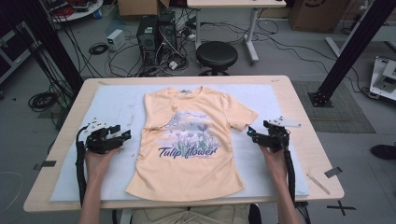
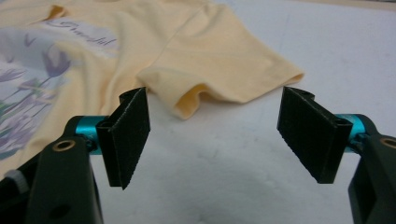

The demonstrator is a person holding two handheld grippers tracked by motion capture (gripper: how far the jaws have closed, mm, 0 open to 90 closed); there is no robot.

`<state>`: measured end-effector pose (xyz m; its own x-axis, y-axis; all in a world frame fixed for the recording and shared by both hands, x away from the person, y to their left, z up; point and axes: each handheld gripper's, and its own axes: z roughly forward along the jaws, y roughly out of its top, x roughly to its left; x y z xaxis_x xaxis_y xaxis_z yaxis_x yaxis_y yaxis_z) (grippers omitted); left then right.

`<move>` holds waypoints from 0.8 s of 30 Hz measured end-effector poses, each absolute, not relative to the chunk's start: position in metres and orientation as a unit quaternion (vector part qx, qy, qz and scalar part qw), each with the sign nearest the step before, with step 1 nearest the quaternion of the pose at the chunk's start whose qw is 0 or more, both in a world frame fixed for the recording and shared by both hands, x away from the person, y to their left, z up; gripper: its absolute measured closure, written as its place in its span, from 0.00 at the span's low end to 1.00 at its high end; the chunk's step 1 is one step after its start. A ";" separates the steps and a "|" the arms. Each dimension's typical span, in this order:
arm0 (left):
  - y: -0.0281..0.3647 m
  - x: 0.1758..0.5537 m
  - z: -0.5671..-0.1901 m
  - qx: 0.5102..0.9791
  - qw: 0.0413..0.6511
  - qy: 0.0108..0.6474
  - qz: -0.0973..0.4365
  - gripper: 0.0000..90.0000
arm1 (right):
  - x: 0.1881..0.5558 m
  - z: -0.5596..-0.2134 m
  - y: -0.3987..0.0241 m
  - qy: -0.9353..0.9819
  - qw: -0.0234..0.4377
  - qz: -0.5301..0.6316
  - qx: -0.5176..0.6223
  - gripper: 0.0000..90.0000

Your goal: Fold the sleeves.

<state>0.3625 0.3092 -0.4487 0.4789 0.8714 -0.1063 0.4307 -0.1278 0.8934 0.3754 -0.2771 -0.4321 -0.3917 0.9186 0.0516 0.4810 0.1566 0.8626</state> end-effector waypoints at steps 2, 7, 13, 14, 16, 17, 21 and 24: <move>0.308 0.362 -0.449 0.717 0.476 0.454 0.232 0.46 | 0.381 -0.427 -0.280 0.715 0.257 0.423 0.493 0.31; 0.308 0.362 -0.449 0.716 0.474 0.457 0.232 0.46 | 0.431 -0.402 -0.288 0.736 0.234 0.380 0.509 0.38; 0.307 0.362 -0.449 0.719 0.470 0.456 0.234 0.46 | 0.470 -0.395 -0.290 0.766 0.215 0.335 0.504 0.40; 0.306 0.362 -0.449 0.719 0.470 0.456 0.234 0.46 | 0.476 -0.394 -0.290 0.770 0.209 0.330 0.505 0.40; 0.306 0.362 -0.449 0.719 0.470 0.456 0.234 0.46 | 0.485 -0.397 -0.290 0.773 0.200 0.324 0.508 0.41; 0.307 0.362 -0.449 0.719 0.470 0.457 0.233 0.46 | 0.492 -0.405 -0.293 0.774 0.186 0.323 0.512 0.43; 0.307 0.362 -0.449 0.717 0.471 0.458 0.233 0.46 | 0.500 -0.421 -0.298 0.772 0.149 0.312 0.533 0.43; 0.307 0.363 -0.449 0.718 0.468 0.458 0.233 0.46 | 0.502 -0.427 -0.298 0.776 0.140 0.307 0.533 0.48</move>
